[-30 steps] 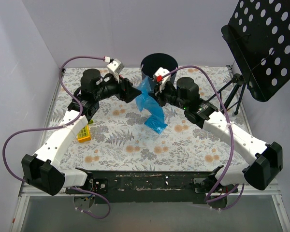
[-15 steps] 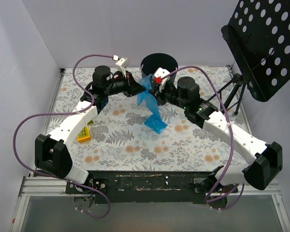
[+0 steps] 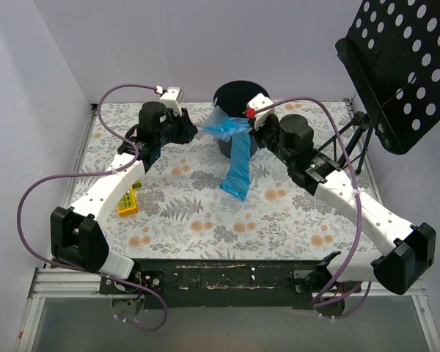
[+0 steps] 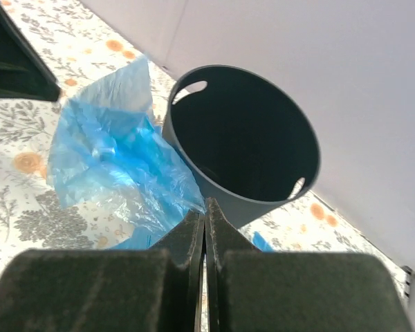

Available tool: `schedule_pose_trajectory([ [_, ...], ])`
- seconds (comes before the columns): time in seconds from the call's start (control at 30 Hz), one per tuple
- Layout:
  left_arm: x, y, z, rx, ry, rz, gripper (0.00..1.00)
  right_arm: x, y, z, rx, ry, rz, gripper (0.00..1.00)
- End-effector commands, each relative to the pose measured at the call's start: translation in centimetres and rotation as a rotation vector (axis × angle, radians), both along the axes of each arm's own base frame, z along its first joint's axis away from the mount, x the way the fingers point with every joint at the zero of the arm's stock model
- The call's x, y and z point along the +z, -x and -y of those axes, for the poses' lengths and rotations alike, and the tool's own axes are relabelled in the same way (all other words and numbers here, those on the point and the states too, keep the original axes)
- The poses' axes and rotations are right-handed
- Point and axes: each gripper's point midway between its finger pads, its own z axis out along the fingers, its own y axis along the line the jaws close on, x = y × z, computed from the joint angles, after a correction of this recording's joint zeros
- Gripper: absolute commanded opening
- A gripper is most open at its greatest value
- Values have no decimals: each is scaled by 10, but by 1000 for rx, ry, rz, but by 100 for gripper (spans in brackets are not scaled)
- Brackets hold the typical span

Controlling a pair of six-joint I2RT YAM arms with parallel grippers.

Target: Put the trash bags into the trash bin

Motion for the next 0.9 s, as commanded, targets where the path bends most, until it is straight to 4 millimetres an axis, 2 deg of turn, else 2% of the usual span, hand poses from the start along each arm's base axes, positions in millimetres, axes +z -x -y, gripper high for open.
schedule_pose_trajectory([
  [0.0,22,-4,-41,145,-105,91,26,33,-3,26,-96,-16,119,1],
  [0.07,29,-3,-41,135,-100,110,31,33,-3,30,-107,-6,127,1],
  [0.17,55,21,-6,-109,-5,192,65,34,5,20,-32,-9,131,1],
  [0.2,65,37,10,-225,48,221,71,33,7,14,-1,-21,119,1],
  [0.27,78,52,25,-335,93,280,83,34,13,5,53,-38,102,1],
  [0.37,96,54,34,-390,28,420,88,33,16,-5,105,-30,80,1],
  [0.43,116,55,40,-429,-32,565,89,33,20,-13,157,-33,72,1],
  [0.5,126,56,44,-470,-77,652,89,32,25,-19,200,-32,68,1],
  [0.63,123,58,57,-579,-123,691,89,34,29,-26,235,-54,54,1],
  [0.87,117,84,82,-730,-100,685,88,40,30,-31,259,-61,56,1],
])
